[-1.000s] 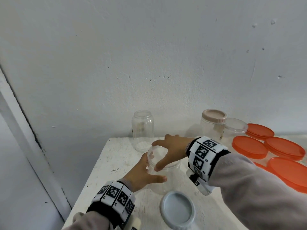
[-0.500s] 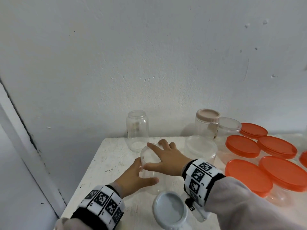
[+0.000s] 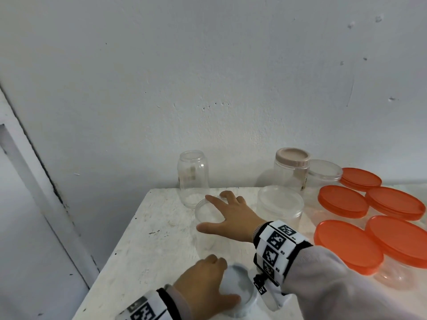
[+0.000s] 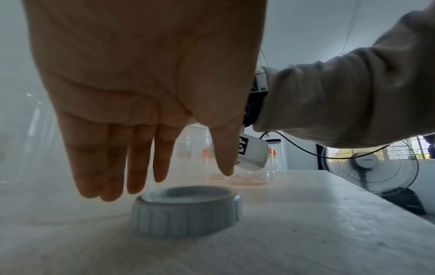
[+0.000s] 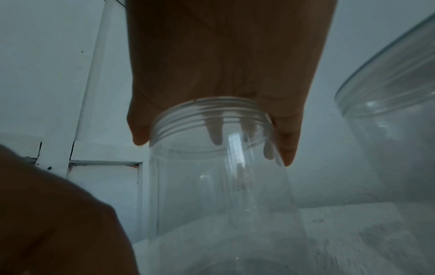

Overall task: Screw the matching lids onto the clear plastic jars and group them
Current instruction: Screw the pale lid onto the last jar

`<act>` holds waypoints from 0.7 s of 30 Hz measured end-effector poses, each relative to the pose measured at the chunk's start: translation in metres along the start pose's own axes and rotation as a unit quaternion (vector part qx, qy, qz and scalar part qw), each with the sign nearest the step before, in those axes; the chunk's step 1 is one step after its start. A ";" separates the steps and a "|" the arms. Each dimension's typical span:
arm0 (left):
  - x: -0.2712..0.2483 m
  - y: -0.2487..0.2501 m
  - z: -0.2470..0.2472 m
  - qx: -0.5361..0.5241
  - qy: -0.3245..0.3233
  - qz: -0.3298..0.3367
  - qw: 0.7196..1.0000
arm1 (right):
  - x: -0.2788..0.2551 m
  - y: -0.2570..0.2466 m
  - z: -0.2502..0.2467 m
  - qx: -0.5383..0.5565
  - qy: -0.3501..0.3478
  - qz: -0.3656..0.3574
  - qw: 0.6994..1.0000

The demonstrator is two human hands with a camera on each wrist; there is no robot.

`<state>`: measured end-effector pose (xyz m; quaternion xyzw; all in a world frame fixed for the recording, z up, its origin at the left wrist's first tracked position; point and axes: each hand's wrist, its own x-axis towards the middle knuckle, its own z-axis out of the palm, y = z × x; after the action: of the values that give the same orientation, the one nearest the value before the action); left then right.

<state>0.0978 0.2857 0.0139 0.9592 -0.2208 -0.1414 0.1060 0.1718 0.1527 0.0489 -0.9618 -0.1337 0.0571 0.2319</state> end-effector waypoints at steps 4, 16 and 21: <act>0.004 0.014 0.004 0.010 -0.021 0.027 0.999 | 0.000 0.002 -0.002 0.010 -0.008 -0.003 1.000; -0.007 0.020 -0.003 0.125 -0.012 0.038 0.991 | -0.003 0.001 -0.009 0.035 -0.034 -0.004 0.999; 0.001 -0.008 0.004 0.082 -0.035 0.065 0.994 | 0.002 -0.006 -0.009 0.035 -0.012 0.012 0.999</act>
<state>0.1004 0.2918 0.0074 0.9428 -0.2968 -0.1489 0.0284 0.1743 0.1544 0.0594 -0.9540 -0.1227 0.0761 0.2627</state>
